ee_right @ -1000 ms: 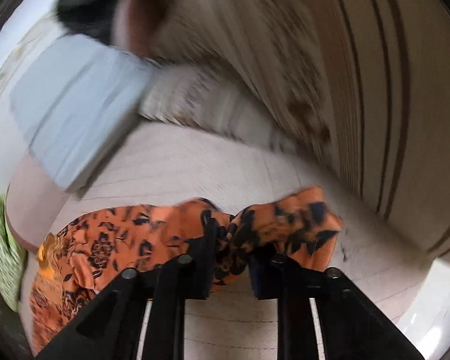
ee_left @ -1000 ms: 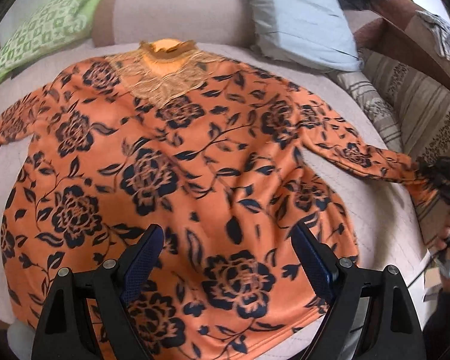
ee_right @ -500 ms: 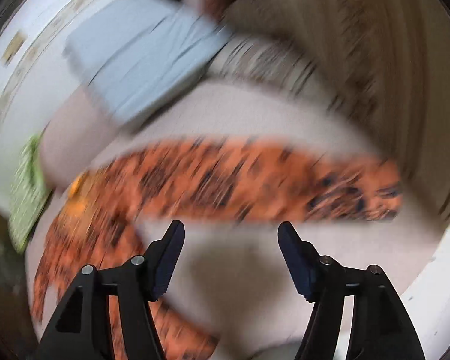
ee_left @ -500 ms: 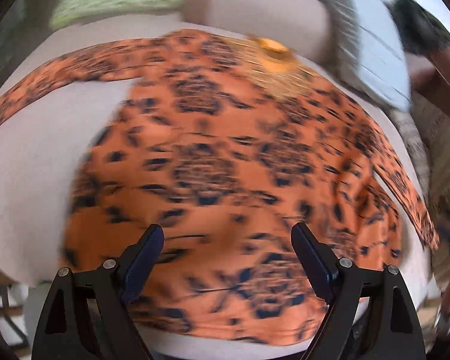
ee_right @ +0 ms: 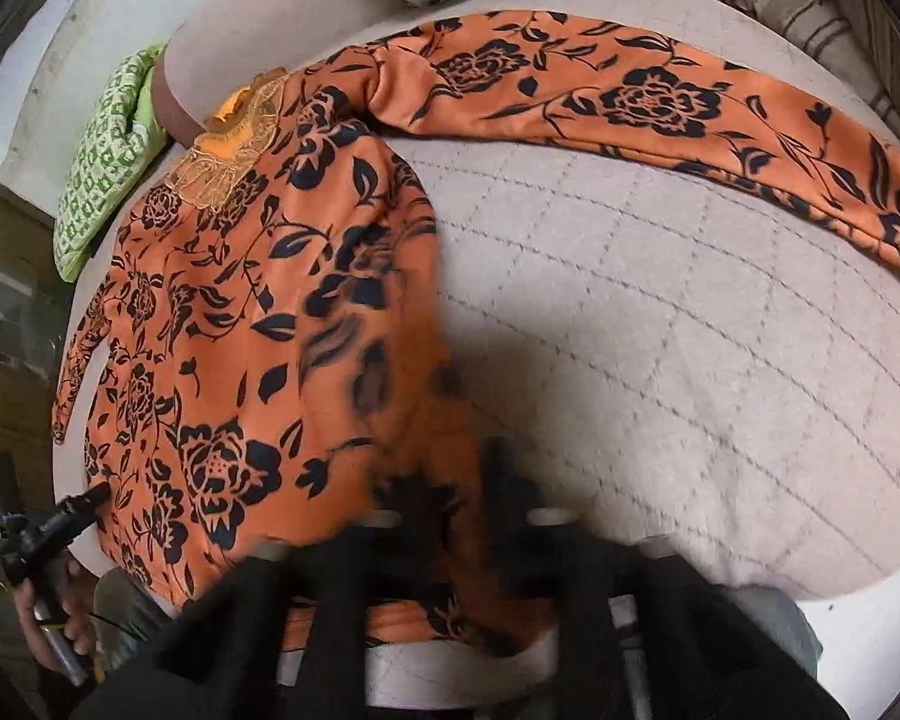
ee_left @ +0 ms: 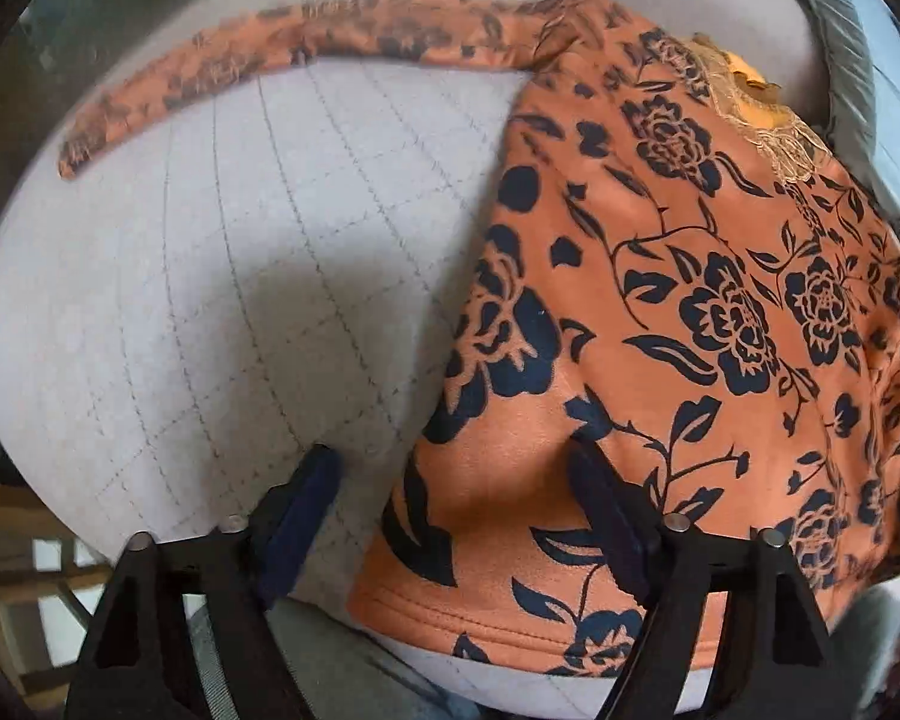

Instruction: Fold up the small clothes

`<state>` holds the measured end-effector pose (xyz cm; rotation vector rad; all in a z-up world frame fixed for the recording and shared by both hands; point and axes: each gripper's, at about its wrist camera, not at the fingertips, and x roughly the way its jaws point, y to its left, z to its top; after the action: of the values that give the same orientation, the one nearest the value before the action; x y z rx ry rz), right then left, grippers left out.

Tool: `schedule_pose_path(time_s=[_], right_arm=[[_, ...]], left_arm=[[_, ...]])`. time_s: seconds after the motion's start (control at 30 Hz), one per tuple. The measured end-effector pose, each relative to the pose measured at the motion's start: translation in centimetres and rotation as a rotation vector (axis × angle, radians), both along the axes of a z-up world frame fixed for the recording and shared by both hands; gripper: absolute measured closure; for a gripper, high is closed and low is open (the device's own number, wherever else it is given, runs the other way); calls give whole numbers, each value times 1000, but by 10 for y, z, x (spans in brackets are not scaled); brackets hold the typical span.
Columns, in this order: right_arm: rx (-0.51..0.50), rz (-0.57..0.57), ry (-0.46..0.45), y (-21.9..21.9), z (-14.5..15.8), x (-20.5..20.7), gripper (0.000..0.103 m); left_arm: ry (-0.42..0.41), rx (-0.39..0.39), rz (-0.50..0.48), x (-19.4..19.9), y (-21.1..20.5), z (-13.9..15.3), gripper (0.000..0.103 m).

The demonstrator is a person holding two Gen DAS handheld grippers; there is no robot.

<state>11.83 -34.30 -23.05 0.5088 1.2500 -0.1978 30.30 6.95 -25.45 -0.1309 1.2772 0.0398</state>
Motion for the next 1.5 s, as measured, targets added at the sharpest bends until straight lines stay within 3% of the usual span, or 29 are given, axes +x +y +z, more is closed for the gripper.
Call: schedule_pose_path(time_s=[0.07,0.1,0.17,0.3,0.4,0.57,0.7,0.77,0.8,0.83,0.87,0.9,0.93,0.97,1.07,1.13,1.23,1.3,1.33,1.43,1.5], right_arm=[[-10,0,-15,4,11,-6,96],[-21,1,-20,5,16,-8,97],[-11,-3,-40,7,31,-13,97],[-15,14,-94,10,73,-34,98],[-38,26,-63,17,78,-48,97],[-58,32,115,28,17,-46,97],[-56,28,99,31,26,-46,89],[-75,23,41,28,49,-53,68],[-71,-8,4,24,61,-57,46],[-56,-28,-49,18,76,-62,33],[-44,-47,-116,12,93,-68,32],[-47,-65,-176,7,108,-74,31],[-53,-81,-218,3,119,-81,25],[-70,-107,-263,-2,130,-85,22],[-132,-220,-355,-25,145,-92,21],[-115,-301,-381,-51,142,-100,21],[-4,-420,-338,-102,119,-110,22],[-6,-525,-292,-131,101,-121,22],[1,-582,-268,-149,92,-127,22],[2,-695,-219,-185,74,-136,22],[5,-744,-218,-209,65,-138,22]], left_arm=[[1,-33,17,-2,0,6,64],[8,-60,29,-4,4,8,92],[5,-112,52,-10,17,21,97],[-147,-213,108,-35,61,72,100],[-131,-120,105,-40,75,76,100],[22,-3,79,-17,61,26,99],[-43,39,67,-23,41,47,95],[-109,68,50,-35,24,68,89],[-164,66,23,-41,11,83,78],[-224,60,-11,-48,-4,99,63],[-260,53,-32,-54,-15,109,54],[-317,34,-66,-60,-33,124,40],[-358,13,-97,-65,-50,135,30],[-389,-15,-135,-68,-68,146,28],[-405,-117,-273,-65,-128,165,27],[-387,-165,-343,-54,-173,166,27],[-373,-216,-414,-35,-215,154,28],[-350,-214,-473,-23,-245,144,28],[-336,-206,-493,-21,-232,133,28],[-235,-201,-596,-7,-264,112,29],[-197,-224,-601,10,-276,97,29]])
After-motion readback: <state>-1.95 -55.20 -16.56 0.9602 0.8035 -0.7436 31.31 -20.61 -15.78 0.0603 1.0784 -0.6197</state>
